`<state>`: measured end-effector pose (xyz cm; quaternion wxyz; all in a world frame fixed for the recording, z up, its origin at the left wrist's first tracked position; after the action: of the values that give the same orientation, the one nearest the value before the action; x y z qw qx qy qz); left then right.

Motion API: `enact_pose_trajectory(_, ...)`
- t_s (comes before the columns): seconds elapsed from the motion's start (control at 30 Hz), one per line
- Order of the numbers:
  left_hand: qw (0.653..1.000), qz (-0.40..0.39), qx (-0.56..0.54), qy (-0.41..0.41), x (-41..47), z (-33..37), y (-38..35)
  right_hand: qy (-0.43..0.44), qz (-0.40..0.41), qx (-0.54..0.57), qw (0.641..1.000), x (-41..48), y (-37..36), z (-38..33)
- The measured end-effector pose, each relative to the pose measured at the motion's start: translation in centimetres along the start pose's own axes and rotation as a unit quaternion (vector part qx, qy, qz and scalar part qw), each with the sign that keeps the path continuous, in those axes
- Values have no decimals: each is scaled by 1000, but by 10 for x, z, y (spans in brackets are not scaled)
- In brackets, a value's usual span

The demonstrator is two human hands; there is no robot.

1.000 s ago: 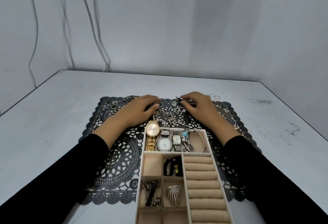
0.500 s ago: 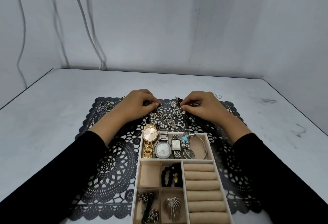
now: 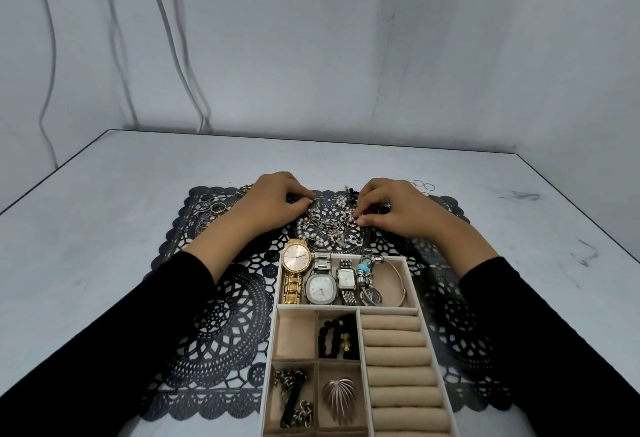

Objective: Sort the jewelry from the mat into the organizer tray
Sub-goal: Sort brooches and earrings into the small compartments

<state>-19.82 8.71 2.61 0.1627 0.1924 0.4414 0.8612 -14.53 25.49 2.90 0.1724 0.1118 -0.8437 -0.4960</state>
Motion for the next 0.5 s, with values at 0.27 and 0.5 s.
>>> enact_pose_trajectory(0.27, 1000, 8, -10, 21, -1, -1, 0, -17, 44, 48, 998, -1, 6, 1)
enact_pose_trajectory(0.5, 1000, 19, 0, 23, -2, 3, 0, -46, 80, 114, 989, -3, 14, 5)
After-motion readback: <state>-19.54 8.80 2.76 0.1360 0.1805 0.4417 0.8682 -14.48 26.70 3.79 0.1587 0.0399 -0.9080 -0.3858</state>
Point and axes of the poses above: each hand's wrist, its own x-axis towards the middle knuckle, its own y-axis out of the back of the hand, z = x × y, the point moved 9 cm from there along x, towards the middle knuckle, and after that the axes turned 5 degrees about y, right-handed, at the moved point
